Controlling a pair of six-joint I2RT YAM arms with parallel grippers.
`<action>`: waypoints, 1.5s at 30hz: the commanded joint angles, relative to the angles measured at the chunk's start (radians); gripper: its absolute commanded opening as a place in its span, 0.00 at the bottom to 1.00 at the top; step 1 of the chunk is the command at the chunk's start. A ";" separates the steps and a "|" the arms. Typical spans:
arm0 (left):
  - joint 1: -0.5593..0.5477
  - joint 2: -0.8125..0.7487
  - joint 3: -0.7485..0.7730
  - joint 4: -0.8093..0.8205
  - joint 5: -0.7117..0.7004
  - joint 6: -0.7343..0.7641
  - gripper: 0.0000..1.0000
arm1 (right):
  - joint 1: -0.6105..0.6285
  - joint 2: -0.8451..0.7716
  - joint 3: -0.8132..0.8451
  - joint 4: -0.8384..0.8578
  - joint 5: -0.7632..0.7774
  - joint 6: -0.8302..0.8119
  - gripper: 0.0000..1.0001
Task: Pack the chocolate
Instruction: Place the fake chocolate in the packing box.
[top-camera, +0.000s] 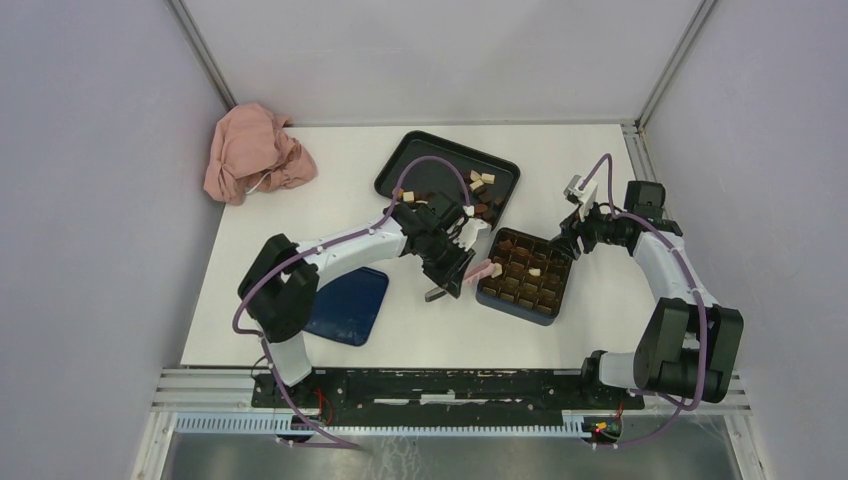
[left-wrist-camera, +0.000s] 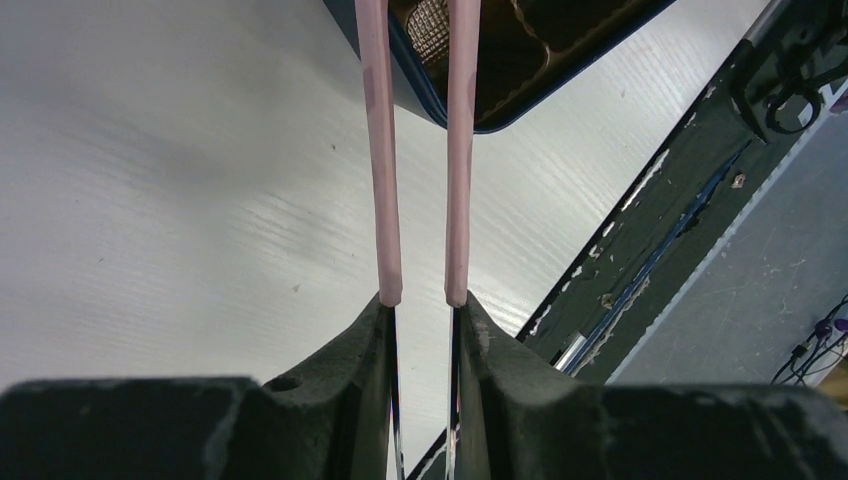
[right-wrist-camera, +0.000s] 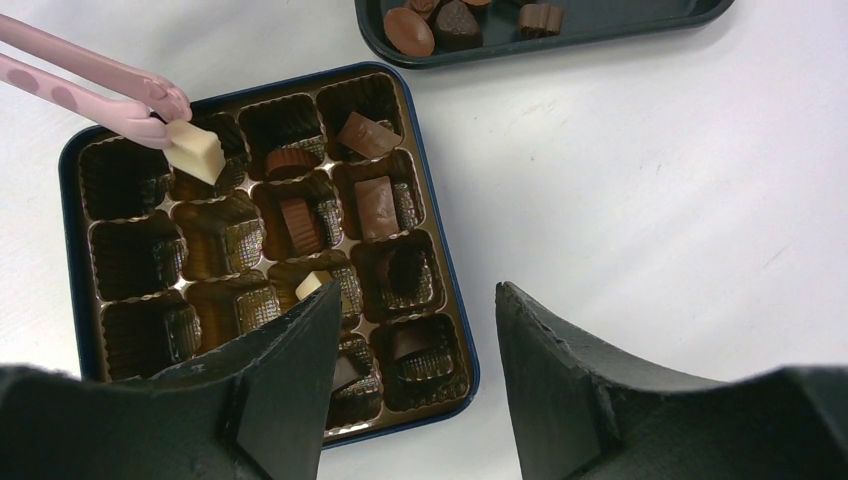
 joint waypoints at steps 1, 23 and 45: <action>-0.008 0.009 0.054 -0.023 -0.037 -0.038 0.25 | -0.009 -0.027 -0.003 0.003 -0.033 -0.019 0.64; -0.013 0.013 0.098 -0.028 -0.040 -0.037 0.36 | -0.013 -0.018 0.005 -0.025 -0.044 -0.044 0.64; 0.369 0.309 0.576 -0.131 -0.011 -0.004 0.35 | -0.013 -0.053 0.001 -0.025 -0.066 -0.049 0.64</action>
